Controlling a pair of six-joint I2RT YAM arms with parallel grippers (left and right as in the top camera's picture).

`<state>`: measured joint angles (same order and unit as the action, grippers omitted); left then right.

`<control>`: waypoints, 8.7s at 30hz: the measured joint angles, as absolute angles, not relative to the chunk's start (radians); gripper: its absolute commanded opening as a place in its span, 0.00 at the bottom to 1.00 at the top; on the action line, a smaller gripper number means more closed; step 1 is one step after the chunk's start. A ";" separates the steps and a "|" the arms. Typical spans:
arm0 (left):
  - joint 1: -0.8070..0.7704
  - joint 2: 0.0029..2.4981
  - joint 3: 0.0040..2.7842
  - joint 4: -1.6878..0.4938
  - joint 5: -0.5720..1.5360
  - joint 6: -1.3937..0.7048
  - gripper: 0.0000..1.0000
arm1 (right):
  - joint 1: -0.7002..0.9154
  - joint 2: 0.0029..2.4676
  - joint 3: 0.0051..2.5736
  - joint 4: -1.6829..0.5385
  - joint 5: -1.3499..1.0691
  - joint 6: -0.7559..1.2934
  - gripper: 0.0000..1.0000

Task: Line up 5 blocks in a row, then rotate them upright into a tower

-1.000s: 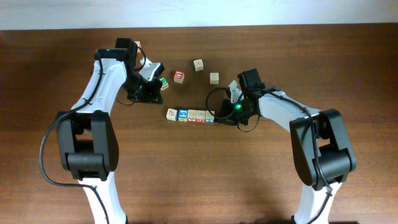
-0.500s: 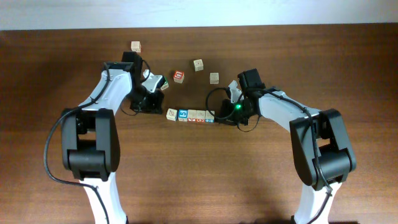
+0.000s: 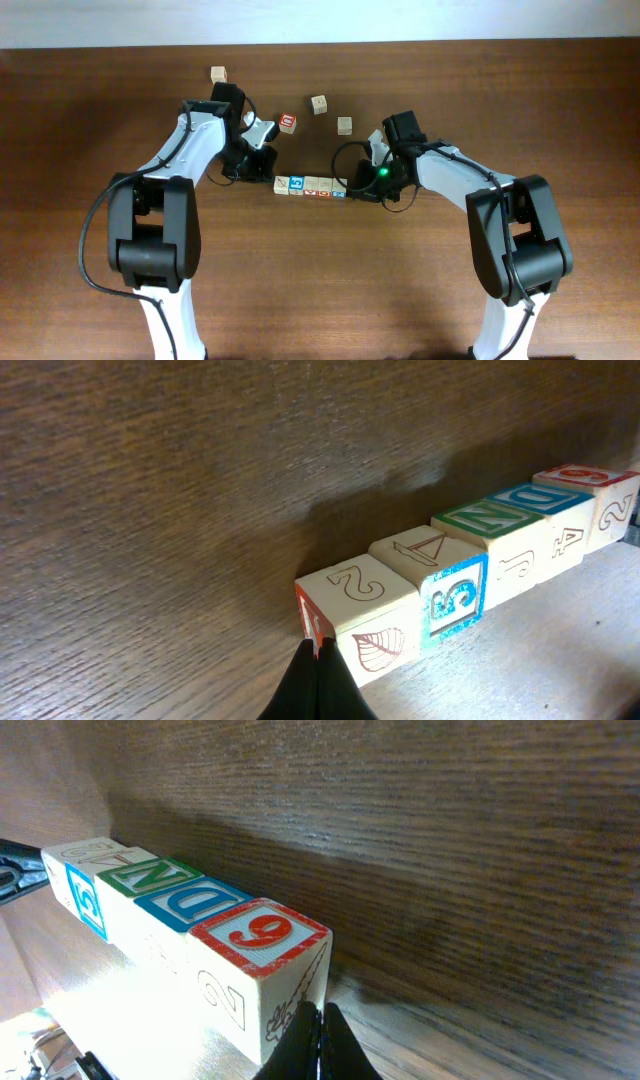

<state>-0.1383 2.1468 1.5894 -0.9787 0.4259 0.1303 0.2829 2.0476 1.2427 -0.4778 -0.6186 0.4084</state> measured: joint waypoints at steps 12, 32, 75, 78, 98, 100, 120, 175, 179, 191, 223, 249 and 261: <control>-0.138 2.147 1.589 -0.979 0.456 0.110 0.00 | 0.205 2.049 1.242 -0.482 -0.727 0.310 0.04; -0.138 2.147 1.589 -0.979 0.464 0.110 0.00 | 0.141 2.067 1.137 -0.316 -0.912 0.258 0.05; -0.169 2.147 1.589 -0.986 0.386 -0.077 0.00 | 0.161 2.072 1.137 -0.294 -0.918 0.282 0.05; -0.169 2.147 1.589 -0.987 0.399 -0.077 0.00 | 0.161 2.072 1.137 -0.294 -0.918 0.284 0.05; -0.169 2.147 1.589 -0.998 0.411 -0.077 0.00 | 0.163 2.073 1.137 -0.293 -0.918 0.286 0.05; -0.169 2.147 1.589 -0.997 0.410 -0.077 0.00 | 0.166 2.073 1.137 -0.293 -0.915 0.288 0.05; -0.160 2.147 1.589 -0.998 0.357 -0.077 0.00 | 0.198 2.079 1.134 -0.216 -0.918 0.292 0.05; -0.178 2.147 1.589 -0.993 0.411 -0.080 0.00 | 0.190 2.001 1.169 -0.434 -0.740 0.315 0.05; -0.178 2.147 1.589 -0.993 0.411 -0.080 0.00 | 0.190 2.002 1.169 -0.434 -0.720 0.316 0.04; -0.174 2.147 1.589 -0.993 0.406 -0.080 0.00 | 0.223 2.038 1.169 -0.385 -0.722 0.318 0.05; -0.167 2.147 1.589 -0.994 0.365 -0.080 0.00 | 0.249 2.037 1.184 -0.394 -0.749 0.290 0.05; -0.154 2.147 1.589 -0.994 0.313 -0.080 0.00 | 0.366 1.987 1.422 -0.659 -0.567 0.186 0.05; -0.154 2.147 1.589 -0.994 0.324 -0.080 0.00 | 0.380 1.977 1.435 -0.670 -0.564 0.191 0.04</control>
